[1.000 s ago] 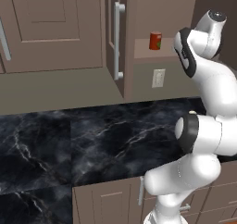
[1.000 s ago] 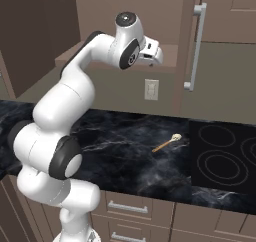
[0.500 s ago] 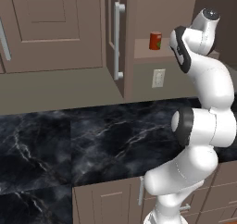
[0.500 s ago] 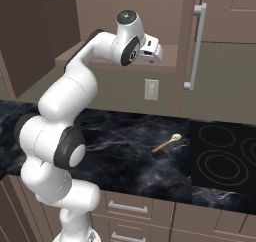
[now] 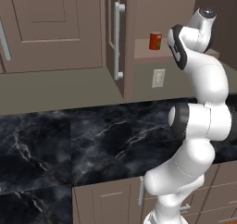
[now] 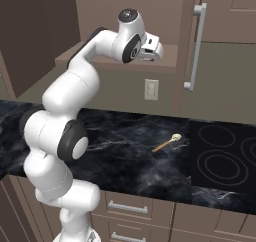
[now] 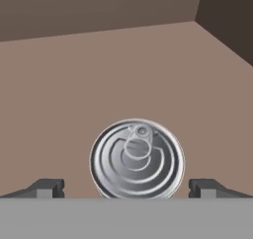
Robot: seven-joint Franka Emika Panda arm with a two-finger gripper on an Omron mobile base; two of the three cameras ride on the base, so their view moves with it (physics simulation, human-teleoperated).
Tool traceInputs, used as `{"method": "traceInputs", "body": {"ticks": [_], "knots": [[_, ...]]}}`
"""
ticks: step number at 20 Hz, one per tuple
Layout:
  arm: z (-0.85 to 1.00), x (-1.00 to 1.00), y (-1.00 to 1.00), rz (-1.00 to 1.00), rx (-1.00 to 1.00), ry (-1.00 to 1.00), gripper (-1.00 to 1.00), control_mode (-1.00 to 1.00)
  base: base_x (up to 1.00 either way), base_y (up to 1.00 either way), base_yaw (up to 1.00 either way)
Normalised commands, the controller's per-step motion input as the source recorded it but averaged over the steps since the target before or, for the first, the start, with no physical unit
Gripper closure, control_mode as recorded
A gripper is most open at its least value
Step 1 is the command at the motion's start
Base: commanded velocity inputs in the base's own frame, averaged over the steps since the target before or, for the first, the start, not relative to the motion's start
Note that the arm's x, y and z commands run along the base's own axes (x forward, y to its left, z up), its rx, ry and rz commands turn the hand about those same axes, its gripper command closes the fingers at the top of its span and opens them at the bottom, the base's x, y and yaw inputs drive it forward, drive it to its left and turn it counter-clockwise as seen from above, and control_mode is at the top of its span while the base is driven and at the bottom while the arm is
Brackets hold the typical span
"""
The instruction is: Restock the canned food cabinet by taking the new fresh canned food from the counter and placing it in the cabinet. Then, take the old canned food from the cabinet and place it on the counter.
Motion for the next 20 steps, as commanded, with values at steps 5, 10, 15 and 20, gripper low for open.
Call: {"method": "traceInputs", "body": {"ticks": [5, 10, 15, 20], "knots": [[-0.24, 0.08, 0.00, 0.00, 0.00, 0.00, -1.00, -1.00, 0.00, 0.00, 0.00], [-0.35, 0.00, 0.00, 0.00, -0.01, 0.00, -1.00, -1.00, 0.00, 0.00, 0.00], [-0.42, 0.03, 0.00, 0.00, -0.03, 0.00, -1.00, -1.00, 0.00, 0.00, 0.00], [-0.34, 0.13, 0.00, 0.00, -0.01, 0.00, -1.00, -1.00, 0.00, 0.00, 0.00]]}}
